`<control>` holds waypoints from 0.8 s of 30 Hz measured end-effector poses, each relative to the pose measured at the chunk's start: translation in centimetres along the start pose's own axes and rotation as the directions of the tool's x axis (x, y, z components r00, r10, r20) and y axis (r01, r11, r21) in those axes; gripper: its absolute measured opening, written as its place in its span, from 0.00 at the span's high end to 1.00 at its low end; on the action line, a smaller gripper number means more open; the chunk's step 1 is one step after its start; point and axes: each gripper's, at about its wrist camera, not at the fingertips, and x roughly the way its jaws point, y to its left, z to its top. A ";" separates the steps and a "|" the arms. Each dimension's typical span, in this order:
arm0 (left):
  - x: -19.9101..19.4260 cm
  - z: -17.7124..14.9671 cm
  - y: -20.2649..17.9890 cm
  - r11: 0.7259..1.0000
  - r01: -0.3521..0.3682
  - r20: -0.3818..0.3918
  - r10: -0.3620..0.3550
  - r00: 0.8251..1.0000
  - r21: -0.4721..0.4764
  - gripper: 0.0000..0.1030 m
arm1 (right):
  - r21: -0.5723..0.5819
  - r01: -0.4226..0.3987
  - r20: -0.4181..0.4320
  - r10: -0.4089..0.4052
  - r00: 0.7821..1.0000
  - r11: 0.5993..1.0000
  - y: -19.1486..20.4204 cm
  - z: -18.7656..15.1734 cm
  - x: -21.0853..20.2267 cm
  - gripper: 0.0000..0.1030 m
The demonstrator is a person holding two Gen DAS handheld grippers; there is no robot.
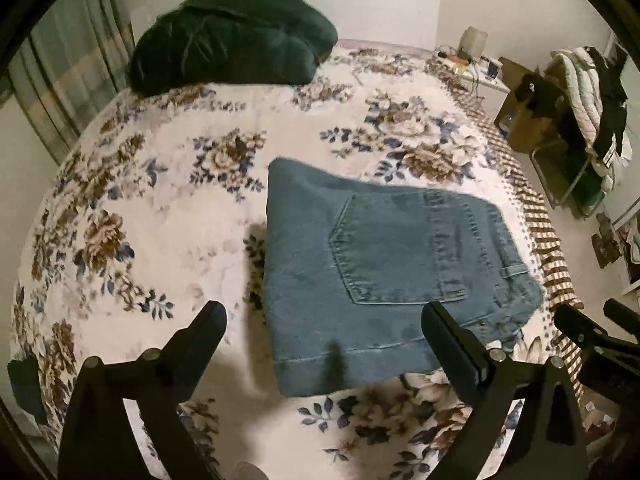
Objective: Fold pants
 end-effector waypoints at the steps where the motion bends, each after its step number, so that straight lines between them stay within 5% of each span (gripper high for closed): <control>1: -0.6 0.0 -0.2 1.000 -0.001 0.008 0.001 1.000 0.001 0.03 | -0.008 0.008 0.020 -0.008 1.000 1.000 0.1 0.0 -1.0 0.00; 14: -14.7 -4.0 -1.7 0.997 -0.060 0.142 0.068 0.988 -0.056 0.03 | -0.043 -0.052 0.177 0.059 0.982 0.998 -1.9 -4.0 -16.0 0.00; 24: -28.9 -10.6 -4.4 0.995 -0.060 0.258 0.079 0.963 -0.078 0.03 | -0.119 -0.092 0.317 0.125 0.940 0.989 -4.4 -12.6 -32.7 0.00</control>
